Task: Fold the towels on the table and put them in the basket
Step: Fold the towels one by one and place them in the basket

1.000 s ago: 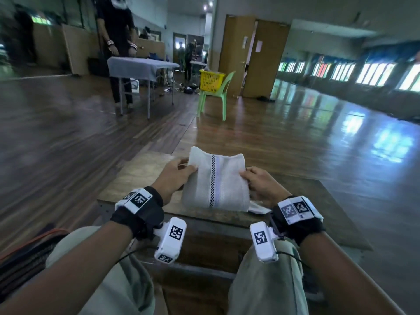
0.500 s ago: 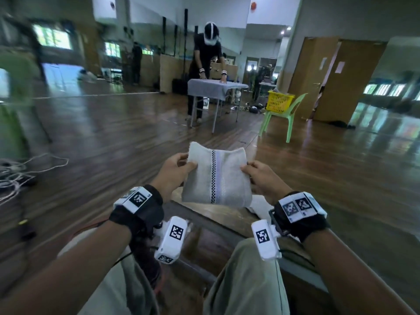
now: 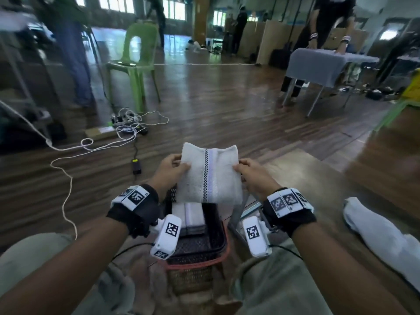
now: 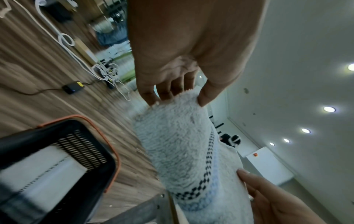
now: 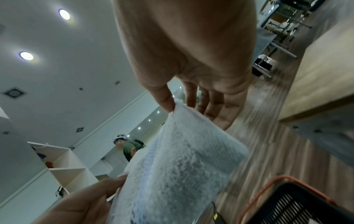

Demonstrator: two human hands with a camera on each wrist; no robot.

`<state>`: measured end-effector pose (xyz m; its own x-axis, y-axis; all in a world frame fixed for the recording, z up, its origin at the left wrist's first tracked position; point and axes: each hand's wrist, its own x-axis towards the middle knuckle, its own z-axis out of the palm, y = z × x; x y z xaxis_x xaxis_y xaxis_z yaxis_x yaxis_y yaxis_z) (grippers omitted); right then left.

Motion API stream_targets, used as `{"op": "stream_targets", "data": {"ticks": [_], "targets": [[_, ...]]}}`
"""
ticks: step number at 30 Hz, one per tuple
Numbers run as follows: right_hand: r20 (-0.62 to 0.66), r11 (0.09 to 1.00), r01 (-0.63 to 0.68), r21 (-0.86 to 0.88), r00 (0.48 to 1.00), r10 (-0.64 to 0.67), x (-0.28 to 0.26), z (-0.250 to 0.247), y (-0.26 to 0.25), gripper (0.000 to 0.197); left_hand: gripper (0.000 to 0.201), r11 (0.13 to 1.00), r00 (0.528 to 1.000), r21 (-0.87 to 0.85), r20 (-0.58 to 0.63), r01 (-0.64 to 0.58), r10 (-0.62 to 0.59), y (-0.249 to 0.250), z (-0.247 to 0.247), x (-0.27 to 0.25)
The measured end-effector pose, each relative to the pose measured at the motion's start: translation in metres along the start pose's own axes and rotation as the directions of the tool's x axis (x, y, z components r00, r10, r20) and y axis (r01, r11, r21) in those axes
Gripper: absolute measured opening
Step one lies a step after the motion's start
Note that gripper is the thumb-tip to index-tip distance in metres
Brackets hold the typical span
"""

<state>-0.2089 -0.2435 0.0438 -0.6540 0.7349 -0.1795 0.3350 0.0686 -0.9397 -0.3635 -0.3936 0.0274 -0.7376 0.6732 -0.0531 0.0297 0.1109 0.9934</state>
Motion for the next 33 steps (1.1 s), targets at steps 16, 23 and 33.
{"op": "stream_targets", "data": {"ticks": [16, 23, 33], "targets": [[0.081, 0.89, -0.399, -0.222, 0.902, 0.425, 0.149, 0.129, 0.183, 0.033, 0.028, 0.898, 0.898, 0.089, -0.14, 0.43, -0.416, -0.216, -0.009, 0.096], [-0.007, 0.85, -0.461, -0.253, 0.88, 0.475, 0.224, 0.155, 0.236, 0.028, 0.033, 0.819, 0.845, 0.215, -0.204, 0.532, -0.495, -0.3, 0.014, 0.166], [-0.012, 0.86, -0.413, -0.301, 0.903, 0.43, 0.31, 0.185, 0.287, 0.031, 0.037, 0.786, 0.808, 0.228, -0.307, 0.575, -0.503, -0.362, 0.027, 0.241]]}}
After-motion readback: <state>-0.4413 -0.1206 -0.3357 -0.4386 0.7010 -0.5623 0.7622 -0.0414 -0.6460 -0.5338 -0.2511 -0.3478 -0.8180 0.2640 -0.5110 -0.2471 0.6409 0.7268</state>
